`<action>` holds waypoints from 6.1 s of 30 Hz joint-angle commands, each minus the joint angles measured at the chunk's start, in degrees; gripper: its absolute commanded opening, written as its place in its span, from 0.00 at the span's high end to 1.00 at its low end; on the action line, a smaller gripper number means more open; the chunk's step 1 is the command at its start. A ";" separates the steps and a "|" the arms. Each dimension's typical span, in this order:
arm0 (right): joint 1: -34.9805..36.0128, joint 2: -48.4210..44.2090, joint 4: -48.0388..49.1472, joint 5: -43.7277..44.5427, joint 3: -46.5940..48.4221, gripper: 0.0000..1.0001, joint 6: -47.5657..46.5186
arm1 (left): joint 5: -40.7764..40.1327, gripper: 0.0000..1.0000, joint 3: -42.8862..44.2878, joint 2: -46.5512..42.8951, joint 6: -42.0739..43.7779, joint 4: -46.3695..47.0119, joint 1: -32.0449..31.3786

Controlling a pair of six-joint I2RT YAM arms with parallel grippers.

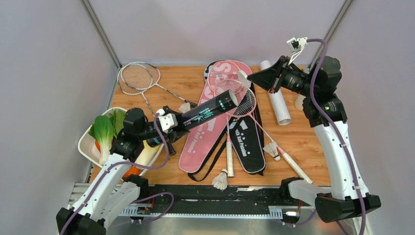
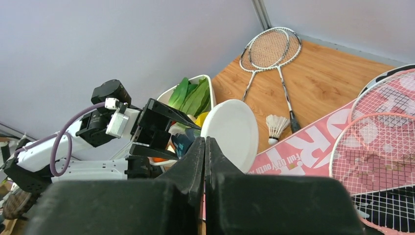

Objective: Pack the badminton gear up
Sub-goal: Open the lid of the shuttle tube, then place the lid at the center of the board, then pick up the shuttlecock at the center of the board, then place the shuttlecock at the shuttle tube.

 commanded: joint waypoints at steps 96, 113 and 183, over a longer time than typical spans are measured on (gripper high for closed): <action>3.53 22.01 -47.41 67.25 -25.16 0.69 35.25 | -7.13 0.86 -9.84 -15.30 -8.25 19.21 -6.01; 3.49 11.45 -52.70 66.40 -8.16 1.00 29.59 | -7.65 0.86 -9.10 -15.16 -7.86 18.09 -6.21; 3.23 -19.48 -3.66 -5.29 -11.03 1.00 11.14 | -1.79 0.86 4.02 -14.16 16.93 2.72 -6.21</action>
